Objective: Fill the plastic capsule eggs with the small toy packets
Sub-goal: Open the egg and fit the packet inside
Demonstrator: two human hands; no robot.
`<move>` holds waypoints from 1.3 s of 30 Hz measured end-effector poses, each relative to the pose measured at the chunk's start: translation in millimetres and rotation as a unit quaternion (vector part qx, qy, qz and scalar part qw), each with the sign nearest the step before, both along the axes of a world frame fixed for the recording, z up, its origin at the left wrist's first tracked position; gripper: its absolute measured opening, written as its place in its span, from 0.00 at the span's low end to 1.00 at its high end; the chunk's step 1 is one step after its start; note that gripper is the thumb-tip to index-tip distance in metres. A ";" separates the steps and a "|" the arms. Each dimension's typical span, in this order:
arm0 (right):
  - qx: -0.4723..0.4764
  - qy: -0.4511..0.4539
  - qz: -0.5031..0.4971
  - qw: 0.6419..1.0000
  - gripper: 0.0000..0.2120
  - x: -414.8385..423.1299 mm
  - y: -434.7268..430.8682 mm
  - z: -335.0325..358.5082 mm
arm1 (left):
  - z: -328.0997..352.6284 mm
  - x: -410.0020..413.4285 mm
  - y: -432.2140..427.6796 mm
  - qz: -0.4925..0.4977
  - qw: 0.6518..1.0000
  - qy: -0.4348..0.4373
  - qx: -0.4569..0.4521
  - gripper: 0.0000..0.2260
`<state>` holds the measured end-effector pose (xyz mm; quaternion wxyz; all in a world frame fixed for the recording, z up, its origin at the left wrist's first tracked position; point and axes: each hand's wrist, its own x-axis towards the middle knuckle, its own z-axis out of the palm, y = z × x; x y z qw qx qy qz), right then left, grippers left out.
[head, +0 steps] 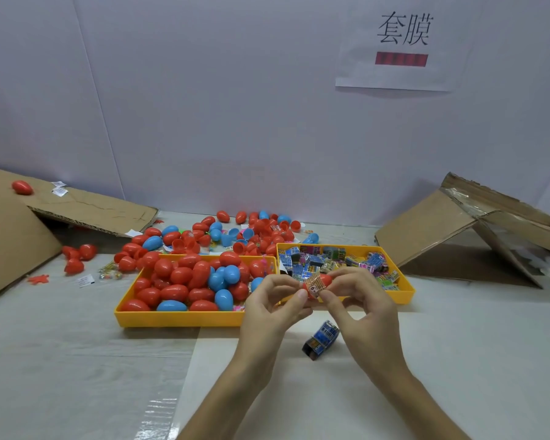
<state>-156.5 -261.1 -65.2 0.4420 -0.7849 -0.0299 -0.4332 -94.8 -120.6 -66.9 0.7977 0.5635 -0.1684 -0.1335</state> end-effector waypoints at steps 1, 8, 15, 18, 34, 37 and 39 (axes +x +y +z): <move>-0.004 -0.002 -0.001 1.000 0.03 0.0 -0.2 -0.7 | -0.1 0.3 0.0 0.002 1.000 -0.004 0.000 0.07; -0.042 -0.003 -0.001 0.999 0.02 0.0 -2.5 -5.9 | -1.5 2.1 2.1 0.040 0.999 -0.019 0.007 0.08; -0.015 0.001 -0.007 1.000 0.09 0.7 -0.8 -8.2 | 0.7 2.1 2.7 0.071 0.997 -0.023 0.023 0.07; -0.020 0.004 -0.007 1.000 0.10 -0.1 -0.5 -8.1 | 1.1 2.0 2.5 0.077 0.997 -0.021 0.023 0.06; -0.010 0.017 0.026 0.999 0.13 1.4 -0.8 -8.3 | -1.5 1.3 -0.8 0.079 0.990 -0.079 0.087 0.03; 0.013 0.020 0.040 0.999 0.13 2.3 0.6 -9.3 | -1.7 0.2 -0.8 0.083 0.988 -0.094 0.094 0.05; 0.043 0.035 0.067 0.996 0.13 1.6 2.3 -8.8 | -1.7 0.3 -0.4 0.087 0.986 -0.105 0.092 0.05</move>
